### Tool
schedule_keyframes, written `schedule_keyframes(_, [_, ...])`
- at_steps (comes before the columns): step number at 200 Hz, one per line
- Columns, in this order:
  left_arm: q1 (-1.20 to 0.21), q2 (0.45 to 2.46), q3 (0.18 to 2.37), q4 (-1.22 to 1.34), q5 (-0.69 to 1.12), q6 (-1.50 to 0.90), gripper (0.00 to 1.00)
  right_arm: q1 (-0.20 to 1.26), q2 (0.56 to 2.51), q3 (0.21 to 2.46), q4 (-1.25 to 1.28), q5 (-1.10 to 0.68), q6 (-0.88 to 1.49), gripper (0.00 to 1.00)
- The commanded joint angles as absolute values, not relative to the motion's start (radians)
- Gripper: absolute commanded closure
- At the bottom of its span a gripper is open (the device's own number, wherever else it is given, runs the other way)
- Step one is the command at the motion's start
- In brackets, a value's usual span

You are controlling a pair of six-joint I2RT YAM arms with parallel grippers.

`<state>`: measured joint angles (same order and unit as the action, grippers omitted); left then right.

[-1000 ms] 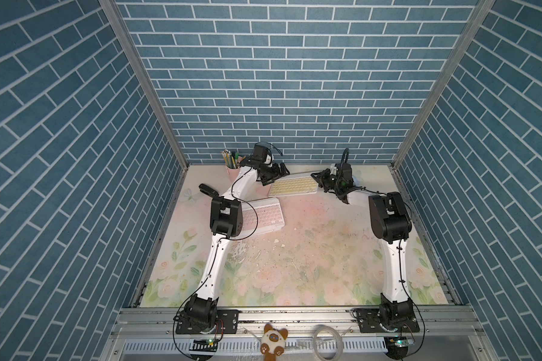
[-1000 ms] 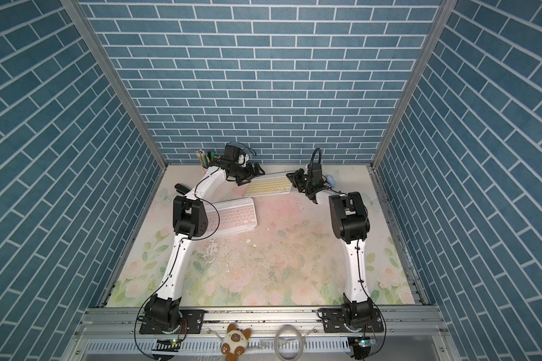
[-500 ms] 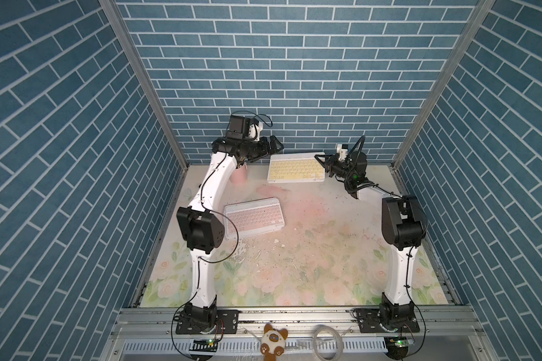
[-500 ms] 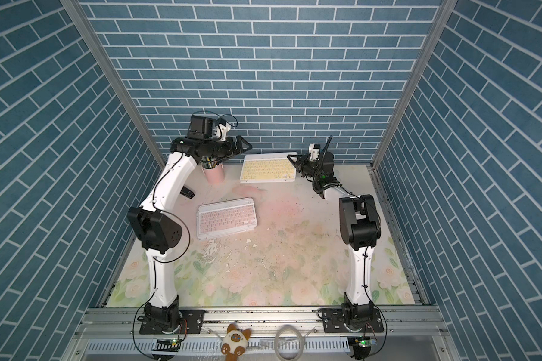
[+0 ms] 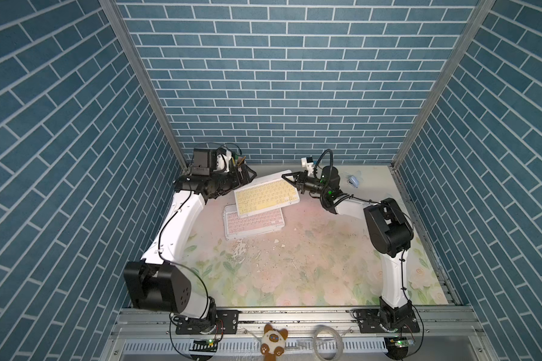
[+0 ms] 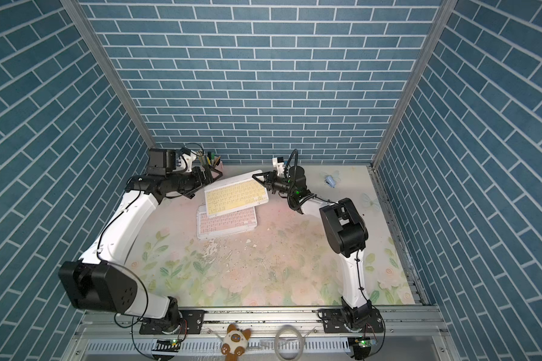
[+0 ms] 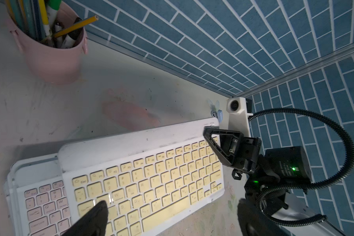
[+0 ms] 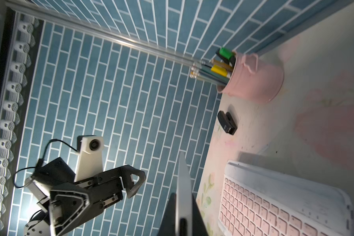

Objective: Stack the numeric keypads
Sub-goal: Place the numeric keypad at the numeric keypad.

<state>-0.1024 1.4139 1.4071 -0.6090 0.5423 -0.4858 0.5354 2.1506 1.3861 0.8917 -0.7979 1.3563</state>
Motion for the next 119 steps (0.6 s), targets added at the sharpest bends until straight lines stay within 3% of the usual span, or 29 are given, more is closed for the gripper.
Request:
schedule_keyframes(1, [-0.088,1.329,1.316,-0.573,0.537,-0.477,0.0,0.561,2.186,1.394,1.034,-0.807,1.41,1.0])
schedule_keyframes(50, [-0.056,1.23,1.161,-0.56,0.555,-0.466,0.0,0.601,2.327,1.423,1.045,-0.775,1.401,1.0])
schedule_keyframes(119, [-0.055,1.264,1.157,-0.563,0.576,-0.45,0.0,0.618,2.388,1.461,1.079,-0.718,1.418,1.0])
